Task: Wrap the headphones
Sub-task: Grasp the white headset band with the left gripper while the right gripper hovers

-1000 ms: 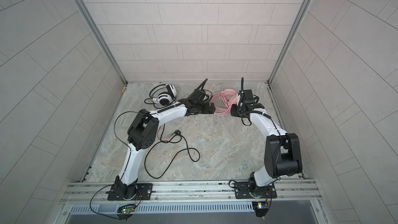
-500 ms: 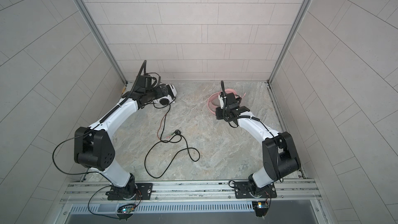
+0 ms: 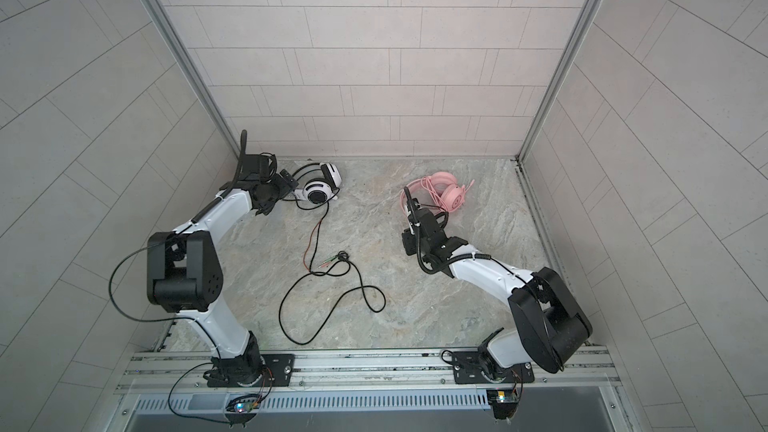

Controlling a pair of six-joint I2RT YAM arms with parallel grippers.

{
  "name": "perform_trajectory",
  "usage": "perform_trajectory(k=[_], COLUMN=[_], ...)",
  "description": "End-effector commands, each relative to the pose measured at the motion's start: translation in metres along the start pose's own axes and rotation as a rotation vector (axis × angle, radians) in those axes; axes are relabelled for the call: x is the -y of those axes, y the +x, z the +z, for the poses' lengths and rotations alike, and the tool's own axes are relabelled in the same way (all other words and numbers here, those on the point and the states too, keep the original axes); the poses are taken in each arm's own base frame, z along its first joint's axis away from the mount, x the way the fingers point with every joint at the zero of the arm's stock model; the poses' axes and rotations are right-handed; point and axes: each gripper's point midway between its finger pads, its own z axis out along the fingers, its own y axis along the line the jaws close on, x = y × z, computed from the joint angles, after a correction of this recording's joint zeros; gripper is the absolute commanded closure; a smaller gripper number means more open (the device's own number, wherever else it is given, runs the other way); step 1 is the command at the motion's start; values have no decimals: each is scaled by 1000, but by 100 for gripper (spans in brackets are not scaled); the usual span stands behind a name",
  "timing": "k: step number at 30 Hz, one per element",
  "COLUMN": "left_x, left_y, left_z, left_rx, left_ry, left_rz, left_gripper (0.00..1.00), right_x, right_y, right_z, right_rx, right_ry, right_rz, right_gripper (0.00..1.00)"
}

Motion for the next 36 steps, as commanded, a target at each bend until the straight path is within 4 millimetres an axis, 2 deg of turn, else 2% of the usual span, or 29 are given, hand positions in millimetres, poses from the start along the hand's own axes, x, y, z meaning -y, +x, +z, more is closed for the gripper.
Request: perform_trajectory(k=[1, 4, 6, 9, 11, 14, 19, 22, 27, 36], left_x=[-5, 7, 4, 11, 14, 8, -3, 5, 9, -3], left_y=[-11, -26, -35, -45, -44, -38, -32, -24, -16, -3], left_z=[20, 49, 64, 80, 93, 109, 115, 123, 122, 134], left_rx=[-13, -29, -27, -52, -72, -104, -96, -109, -109, -144], left_ry=[-53, -22, -83, -118, -124, -158, -226, -190, -203, -240], left_rz=[-58, -71, -45, 7, 42, 80, 109, 110, 163, 192], left_gripper=[1, 18, 19, 20, 24, 27, 30, 48, 50, 51], right_x=[6, 6, 5, 6, 7, 8, 10, 9, 9, 12], right_y=[-15, -16, -17, -18, -19, -20, -22, -23, -22, -23], right_z=[-3, -5, -5, -8, -10, -10, -14, -14, -13, -17], right_rx=[71, 69, 80, 85, 93, 100, 115, 141, 132, 143], right_ry=[62, 65, 61, 70, 72, 74, 81, 76, 74, 90], right_rz=[-28, -26, -25, -27, -26, -29, -31, -23, -23, -25], right_gripper=[67, 67, 67, 67, 67, 67, 67, 67, 67, 67])
